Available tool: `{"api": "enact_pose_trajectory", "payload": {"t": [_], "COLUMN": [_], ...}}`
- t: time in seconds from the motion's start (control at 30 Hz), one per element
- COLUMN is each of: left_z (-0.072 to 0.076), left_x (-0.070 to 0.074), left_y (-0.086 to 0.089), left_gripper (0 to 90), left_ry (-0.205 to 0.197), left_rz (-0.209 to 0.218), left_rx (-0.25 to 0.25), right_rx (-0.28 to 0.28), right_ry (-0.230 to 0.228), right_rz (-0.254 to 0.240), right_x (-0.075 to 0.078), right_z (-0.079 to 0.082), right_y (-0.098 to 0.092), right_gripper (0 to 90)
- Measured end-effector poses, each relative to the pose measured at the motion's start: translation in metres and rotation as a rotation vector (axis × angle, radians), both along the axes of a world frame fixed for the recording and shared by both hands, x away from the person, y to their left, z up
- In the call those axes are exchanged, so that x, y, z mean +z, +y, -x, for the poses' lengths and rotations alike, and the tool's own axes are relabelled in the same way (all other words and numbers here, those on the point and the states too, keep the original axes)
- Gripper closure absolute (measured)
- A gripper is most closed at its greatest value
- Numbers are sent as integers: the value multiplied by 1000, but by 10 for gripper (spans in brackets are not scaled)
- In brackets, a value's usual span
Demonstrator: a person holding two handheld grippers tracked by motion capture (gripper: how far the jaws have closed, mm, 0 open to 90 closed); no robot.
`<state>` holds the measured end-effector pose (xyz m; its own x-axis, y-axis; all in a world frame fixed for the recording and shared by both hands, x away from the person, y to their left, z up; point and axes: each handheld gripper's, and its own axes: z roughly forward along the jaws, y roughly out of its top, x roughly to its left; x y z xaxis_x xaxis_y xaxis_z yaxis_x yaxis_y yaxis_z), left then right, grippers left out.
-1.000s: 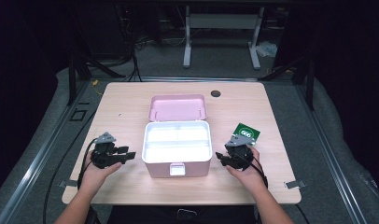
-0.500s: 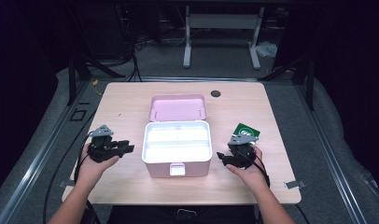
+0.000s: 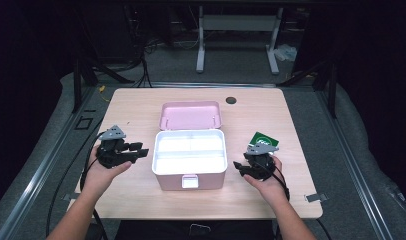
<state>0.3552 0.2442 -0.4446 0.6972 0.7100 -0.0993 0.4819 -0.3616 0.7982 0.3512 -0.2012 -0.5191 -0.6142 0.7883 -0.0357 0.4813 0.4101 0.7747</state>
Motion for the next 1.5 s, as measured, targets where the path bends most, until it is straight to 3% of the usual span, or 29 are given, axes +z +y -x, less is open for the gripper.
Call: {"api": "enact_pose_trajectory", "payload": {"t": [0.07, 0.4, 0.9, 1.5], "left_z": [0, -3, -10, -16], "left_x": [4, 18, 22, 22], "left_y": [-3, -18, -47, -74], "left_gripper": [587, 597, 605, 716], "left_ry": [-5, -13, -6, 27], "left_rz": [1, -23, -49, -121], "left_rx": [-7, -57, -120, -219], "right_rx": [7, -4, 3, 13], "right_ry": [1, 3, 11, 18], "right_rz": [-17, -9, -1, -2], "right_x": [0, -1, -2, -3], "right_z": [0, -1, -1, -1], "right_y": [0, -1, -1, -1], "right_gripper": [461, 467, 479, 479]}}
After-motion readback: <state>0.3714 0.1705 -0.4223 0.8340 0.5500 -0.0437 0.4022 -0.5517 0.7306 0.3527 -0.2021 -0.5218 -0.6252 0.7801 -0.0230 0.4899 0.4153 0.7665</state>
